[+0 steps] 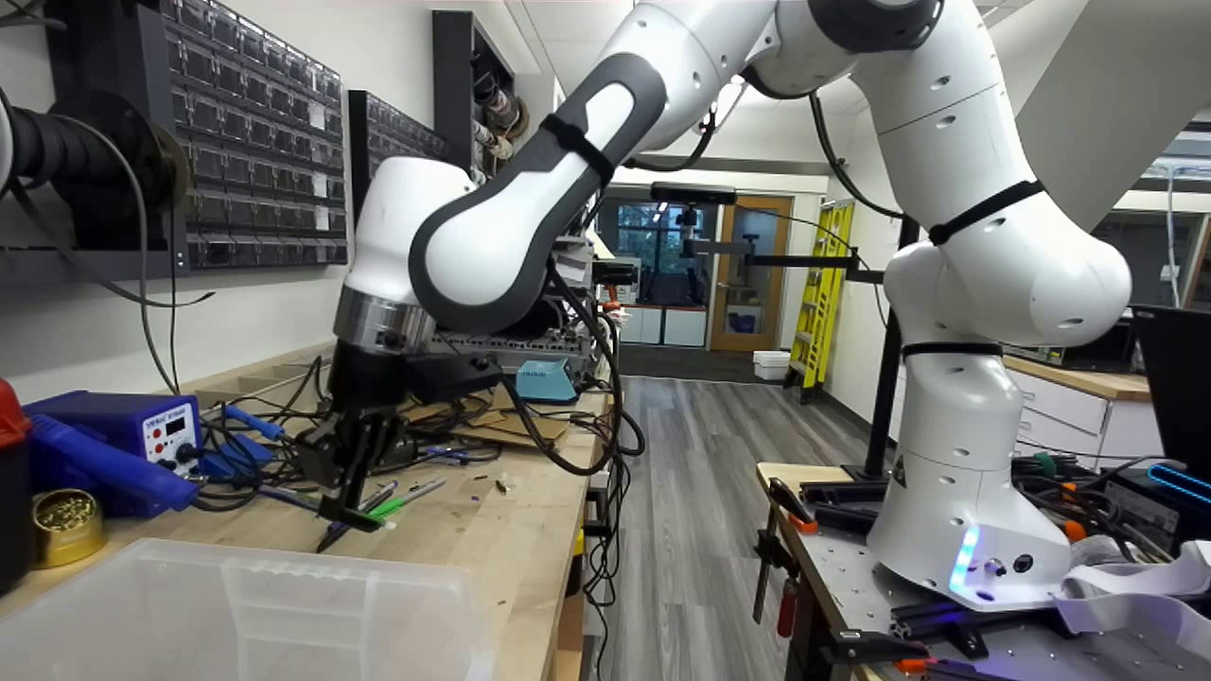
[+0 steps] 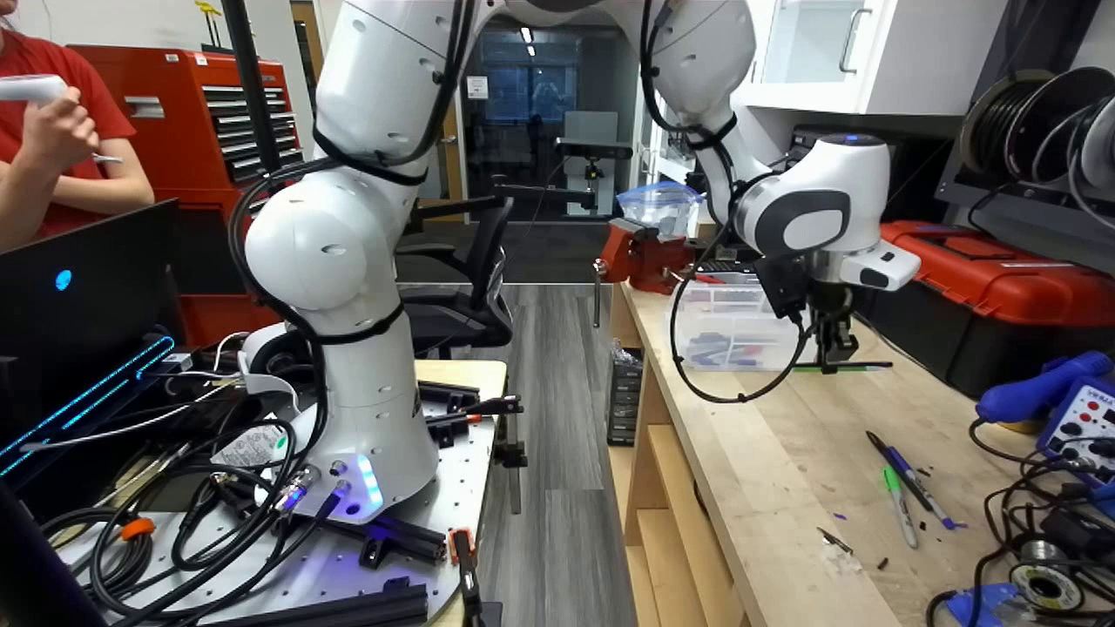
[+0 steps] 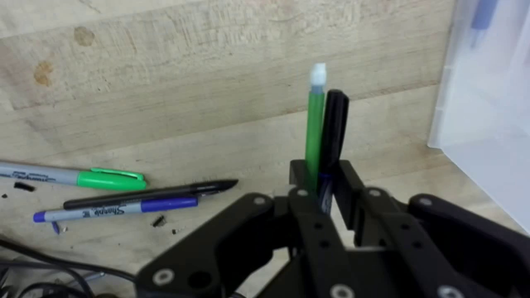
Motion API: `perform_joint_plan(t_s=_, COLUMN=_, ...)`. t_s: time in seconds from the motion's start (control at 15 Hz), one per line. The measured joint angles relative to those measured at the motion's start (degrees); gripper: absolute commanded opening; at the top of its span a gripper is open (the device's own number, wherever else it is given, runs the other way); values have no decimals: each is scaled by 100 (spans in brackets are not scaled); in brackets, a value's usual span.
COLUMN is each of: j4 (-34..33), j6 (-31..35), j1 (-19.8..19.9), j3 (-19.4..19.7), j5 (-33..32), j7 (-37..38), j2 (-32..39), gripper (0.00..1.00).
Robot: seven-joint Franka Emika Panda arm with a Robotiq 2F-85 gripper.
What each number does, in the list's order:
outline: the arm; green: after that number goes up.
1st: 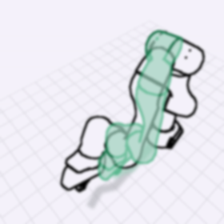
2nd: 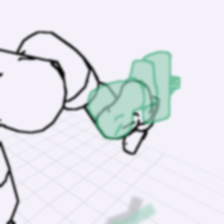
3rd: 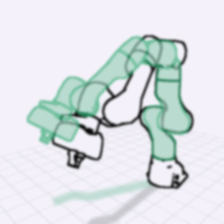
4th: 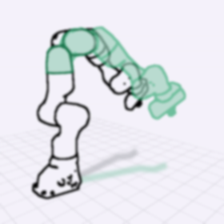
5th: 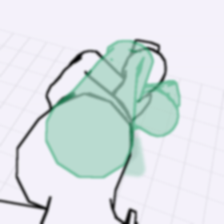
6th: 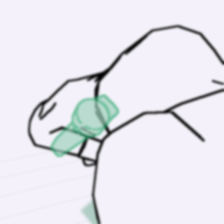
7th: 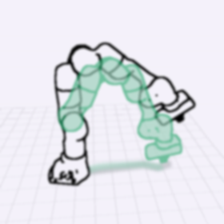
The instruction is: Put two of the pens on the workbench in the storage box
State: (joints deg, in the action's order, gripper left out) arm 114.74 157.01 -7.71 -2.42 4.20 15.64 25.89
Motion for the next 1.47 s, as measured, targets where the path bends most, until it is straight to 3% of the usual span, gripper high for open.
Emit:
perform_joint_plan(t_s=0.33, j4=374, j6=-121, j1=-2, j3=-184, j5=108, j7=-24, j2=-1001, gripper=5)
perform_joint_plan(t_s=0.67, j4=390, j6=-726, j1=-73, j3=-501, j5=344, j7=-39, j2=-1594, gripper=5)
perform_joint_plan(t_s=1.47, j4=242, j6=-1042, j1=-449, j3=-1161, j5=870, j7=-220, j2=-1128, gripper=5)
